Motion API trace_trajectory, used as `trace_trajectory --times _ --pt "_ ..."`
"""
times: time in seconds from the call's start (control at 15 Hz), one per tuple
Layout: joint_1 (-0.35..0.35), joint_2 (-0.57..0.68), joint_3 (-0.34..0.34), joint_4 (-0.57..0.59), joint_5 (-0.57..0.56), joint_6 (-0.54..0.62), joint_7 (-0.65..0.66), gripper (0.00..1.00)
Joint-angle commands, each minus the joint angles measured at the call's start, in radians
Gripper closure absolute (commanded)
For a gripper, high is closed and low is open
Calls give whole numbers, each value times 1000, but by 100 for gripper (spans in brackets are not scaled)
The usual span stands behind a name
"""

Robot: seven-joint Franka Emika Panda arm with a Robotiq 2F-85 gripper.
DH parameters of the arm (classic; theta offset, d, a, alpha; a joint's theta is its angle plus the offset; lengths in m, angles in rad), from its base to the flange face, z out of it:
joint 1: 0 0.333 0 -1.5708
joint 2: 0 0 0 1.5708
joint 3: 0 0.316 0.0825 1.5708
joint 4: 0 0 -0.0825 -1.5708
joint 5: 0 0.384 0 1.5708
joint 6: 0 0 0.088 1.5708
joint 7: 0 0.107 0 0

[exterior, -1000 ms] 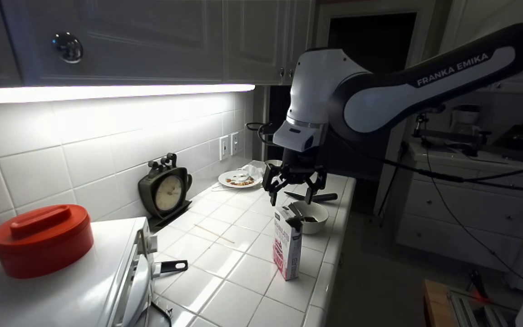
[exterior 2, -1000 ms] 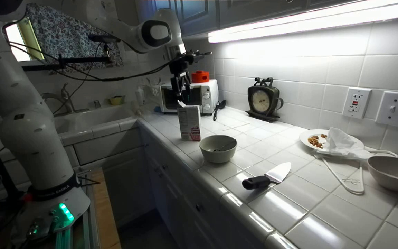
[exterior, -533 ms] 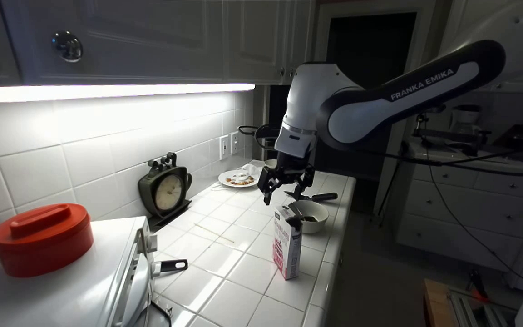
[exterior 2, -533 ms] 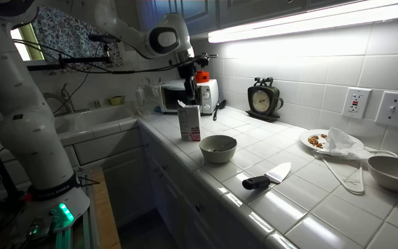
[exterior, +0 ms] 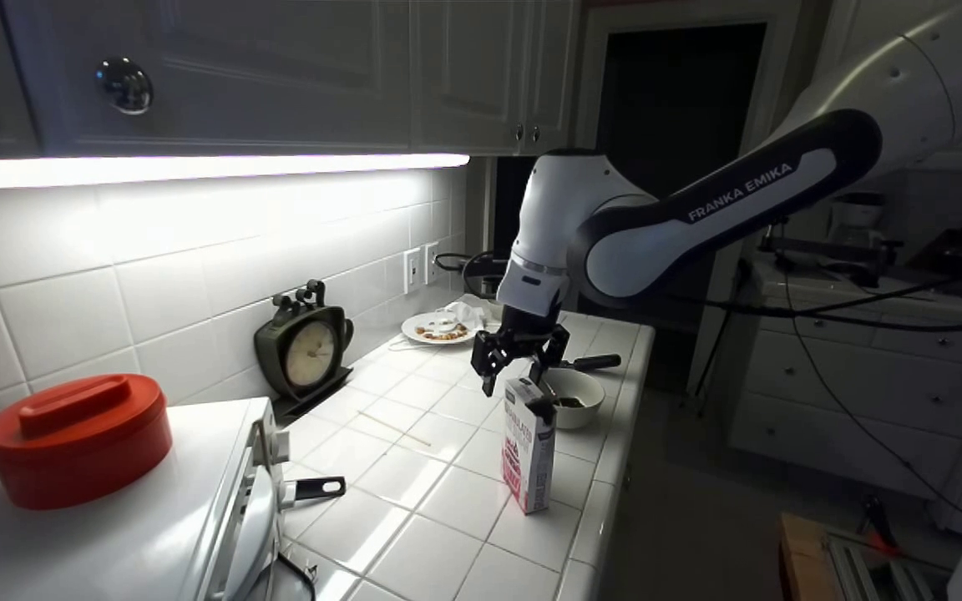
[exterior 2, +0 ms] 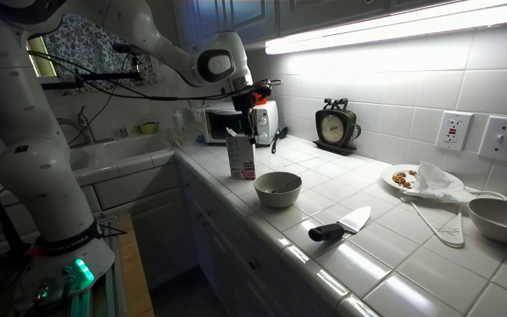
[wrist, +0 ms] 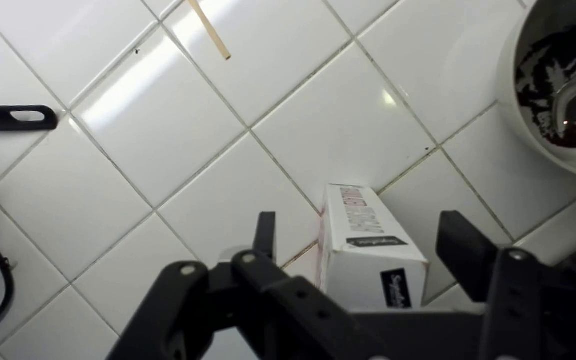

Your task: Turn the box on the table around

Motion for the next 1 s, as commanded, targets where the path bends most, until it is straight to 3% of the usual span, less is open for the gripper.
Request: trace_trajectory --times 0.0,0.4,0.73,0.93 --pt "-13 2 15 -19 -1 13 20 21" --pt "-17 7 14 -28 -2 20 31 42" --pt "-23 5 13 -35 -1 21 30 40" --pt "-23 2 14 -38 5 20 29 45"
